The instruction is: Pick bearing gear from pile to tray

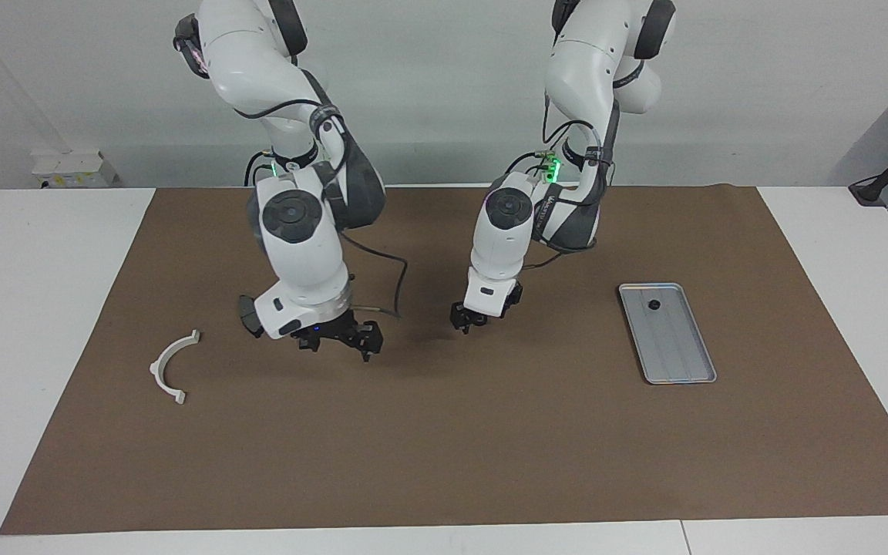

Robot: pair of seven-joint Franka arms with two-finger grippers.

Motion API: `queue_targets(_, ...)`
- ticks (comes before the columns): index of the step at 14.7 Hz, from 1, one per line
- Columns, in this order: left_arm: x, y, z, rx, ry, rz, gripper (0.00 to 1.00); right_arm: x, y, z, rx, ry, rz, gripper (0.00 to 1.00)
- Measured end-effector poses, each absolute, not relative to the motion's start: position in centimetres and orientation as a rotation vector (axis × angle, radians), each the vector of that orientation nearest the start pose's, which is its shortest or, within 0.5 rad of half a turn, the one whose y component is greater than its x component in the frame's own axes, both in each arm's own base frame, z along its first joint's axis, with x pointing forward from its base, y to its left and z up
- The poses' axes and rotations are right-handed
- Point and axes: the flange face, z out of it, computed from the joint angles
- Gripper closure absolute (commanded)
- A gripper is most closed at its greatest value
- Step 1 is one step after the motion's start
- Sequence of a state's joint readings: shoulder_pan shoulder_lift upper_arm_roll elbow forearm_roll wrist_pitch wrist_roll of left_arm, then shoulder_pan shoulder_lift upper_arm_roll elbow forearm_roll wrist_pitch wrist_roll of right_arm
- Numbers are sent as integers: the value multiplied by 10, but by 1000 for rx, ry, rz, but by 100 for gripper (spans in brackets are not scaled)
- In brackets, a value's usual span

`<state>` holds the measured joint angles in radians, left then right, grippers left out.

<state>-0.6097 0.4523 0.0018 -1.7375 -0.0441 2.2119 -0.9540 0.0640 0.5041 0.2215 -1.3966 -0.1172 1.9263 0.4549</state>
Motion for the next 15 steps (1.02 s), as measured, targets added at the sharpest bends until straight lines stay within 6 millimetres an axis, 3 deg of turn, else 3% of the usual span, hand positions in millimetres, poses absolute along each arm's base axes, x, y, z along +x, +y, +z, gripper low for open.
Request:
queue_targets(2, 540, -381, 316, -3124, -582, 20, 20, 683, 130, 440, -3127, 120, -69, 0)
queue_targets(4, 536, -382, 309, -3121, -574, 26, 20, 673, 110, 459, -3138, 49, -92, 0)
queue_targets(8, 526, -386, 300, -3117, -553, 38, 25, 639, 78, 503, -3167, -38, -69, 0)
queue_targets(11, 522, -387, 294, -3118, -551, 35, 29, 616, 37, 540, -3169, -126, -35, 0)
queue_targets(13, 521, -387, 293, -3118, -552, 35, 40, 599, 18, 565, -3176, -160, -15, 0)
queue_targets(15, 521, -386, 292, -3117, -553, 35, 66, 582, 12, 590, -3180, -162, -14, 0)
